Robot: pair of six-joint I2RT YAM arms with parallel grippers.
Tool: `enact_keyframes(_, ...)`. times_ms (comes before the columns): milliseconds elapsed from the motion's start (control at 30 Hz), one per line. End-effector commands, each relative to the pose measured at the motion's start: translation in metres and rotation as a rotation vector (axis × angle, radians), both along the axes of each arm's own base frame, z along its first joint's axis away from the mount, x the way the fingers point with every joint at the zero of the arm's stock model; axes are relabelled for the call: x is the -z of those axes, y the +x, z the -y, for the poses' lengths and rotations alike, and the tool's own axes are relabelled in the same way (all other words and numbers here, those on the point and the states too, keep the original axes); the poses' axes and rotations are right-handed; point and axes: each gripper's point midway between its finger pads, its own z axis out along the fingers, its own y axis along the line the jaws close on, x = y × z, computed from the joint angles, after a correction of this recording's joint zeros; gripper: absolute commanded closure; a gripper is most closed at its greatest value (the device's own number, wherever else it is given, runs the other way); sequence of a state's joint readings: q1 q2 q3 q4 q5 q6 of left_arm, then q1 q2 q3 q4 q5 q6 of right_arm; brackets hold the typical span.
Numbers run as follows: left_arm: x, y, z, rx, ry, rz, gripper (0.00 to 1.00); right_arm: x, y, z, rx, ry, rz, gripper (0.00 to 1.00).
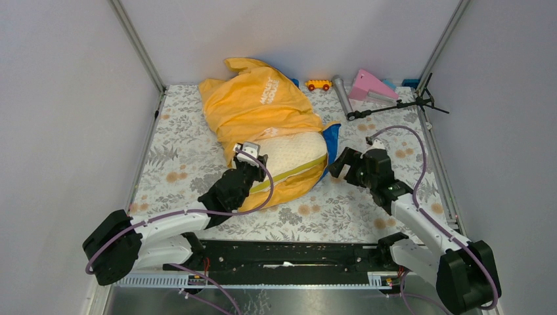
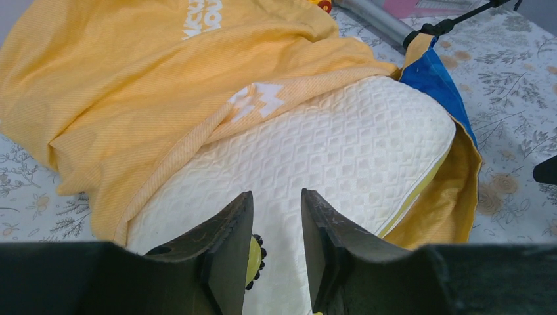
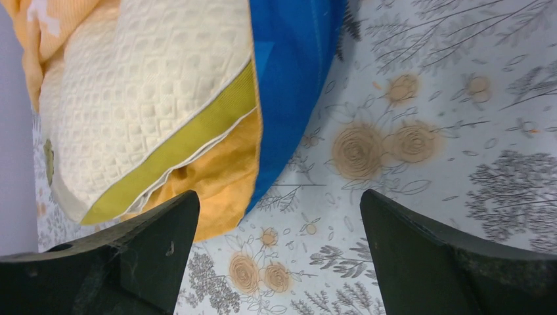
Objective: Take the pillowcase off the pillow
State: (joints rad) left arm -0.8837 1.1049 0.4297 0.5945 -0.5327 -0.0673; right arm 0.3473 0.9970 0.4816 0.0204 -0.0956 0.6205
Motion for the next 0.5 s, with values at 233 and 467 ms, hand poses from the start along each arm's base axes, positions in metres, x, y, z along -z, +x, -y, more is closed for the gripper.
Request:
enact_keyframes(233,-0.016,0.008,-0.007,-0.061,-0.023,0.046,0.6,0.016,0.015,-0.043,-0.111,0.049,0.034,0.11)
enact_keyframes(467,-0.01,0.011,-0.002,-0.046,0.008,0.03,0.6,0.017,0.041,-0.021,-0.007,-0.071,0.125,0.42)
